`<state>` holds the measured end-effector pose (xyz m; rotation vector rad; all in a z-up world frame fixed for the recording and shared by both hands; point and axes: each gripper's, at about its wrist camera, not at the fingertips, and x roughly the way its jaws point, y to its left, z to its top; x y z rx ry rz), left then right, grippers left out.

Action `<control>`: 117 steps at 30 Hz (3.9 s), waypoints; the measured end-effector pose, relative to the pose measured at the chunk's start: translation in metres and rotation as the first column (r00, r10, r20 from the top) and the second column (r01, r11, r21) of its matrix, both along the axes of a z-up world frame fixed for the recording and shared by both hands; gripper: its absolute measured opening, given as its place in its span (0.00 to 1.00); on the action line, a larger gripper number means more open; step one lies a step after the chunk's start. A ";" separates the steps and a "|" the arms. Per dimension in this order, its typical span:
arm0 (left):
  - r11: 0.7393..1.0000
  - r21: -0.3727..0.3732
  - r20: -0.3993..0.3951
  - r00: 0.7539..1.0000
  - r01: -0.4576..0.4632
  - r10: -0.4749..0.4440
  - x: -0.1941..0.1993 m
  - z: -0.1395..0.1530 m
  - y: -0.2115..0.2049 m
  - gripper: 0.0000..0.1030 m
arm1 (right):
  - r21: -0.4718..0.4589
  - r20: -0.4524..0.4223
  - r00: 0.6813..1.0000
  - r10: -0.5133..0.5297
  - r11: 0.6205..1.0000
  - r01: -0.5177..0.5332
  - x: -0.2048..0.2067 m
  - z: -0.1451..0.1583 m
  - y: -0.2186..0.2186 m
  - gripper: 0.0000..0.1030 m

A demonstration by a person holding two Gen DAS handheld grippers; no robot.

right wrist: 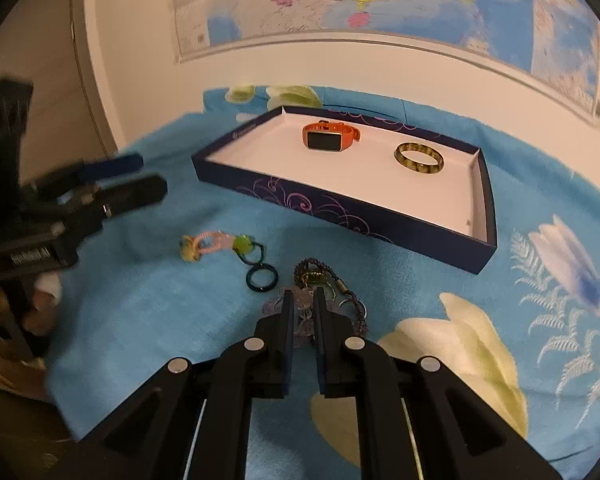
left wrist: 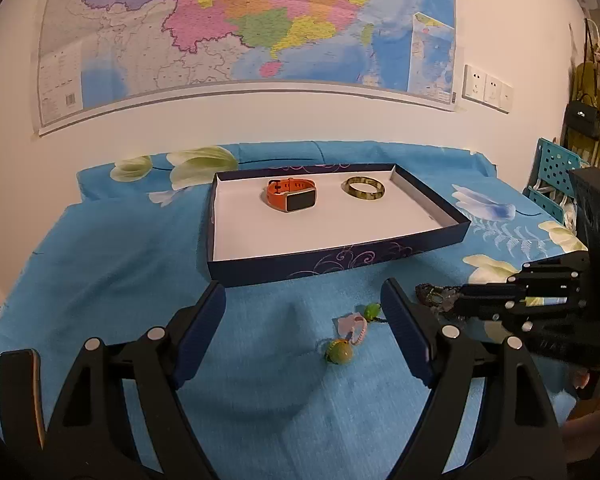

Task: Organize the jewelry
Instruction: 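Grasp the clear crystal bead bracelet with the right gripper and lift, then grasp the small pink charm with the left gripper while the right gripper holds the crystal bracelet, then lower the crystal bracelet into the tray with the right gripper while the left carries the charm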

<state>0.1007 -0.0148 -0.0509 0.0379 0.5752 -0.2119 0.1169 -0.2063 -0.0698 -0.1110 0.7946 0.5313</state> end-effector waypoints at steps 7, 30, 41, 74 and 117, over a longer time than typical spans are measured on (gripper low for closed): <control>0.999 -0.003 -0.006 0.999 0.045 -0.045 -0.005 -0.002 -0.002 0.77 | 0.116 -0.006 1.000 -0.024 0.993 0.024 0.001 0.016 -0.020 0.08; 0.982 0.028 -0.187 0.966 0.189 -0.181 0.024 -0.023 -0.027 0.39 | 0.242 0.057 0.996 -0.069 0.969 0.053 0.005 0.047 -0.044 0.08; 0.973 -0.023 -0.265 0.937 0.228 -0.226 0.034 -0.036 -0.030 0.06 | 0.257 0.076 0.994 -0.075 0.965 0.053 0.010 0.053 -0.045 0.08; 0.983 -0.094 -0.074 0.984 0.155 -0.162 0.058 0.026 -0.007 0.03 | 0.267 0.127 0.987 -0.095 0.962 0.058 0.048 0.069 -0.042 0.08; 0.990 0.000 -0.151 0.979 0.142 -0.140 0.155 0.009 -0.017 0.03 | 0.255 0.041 0.994 -0.102 0.963 0.088 0.167 0.041 -0.025 0.08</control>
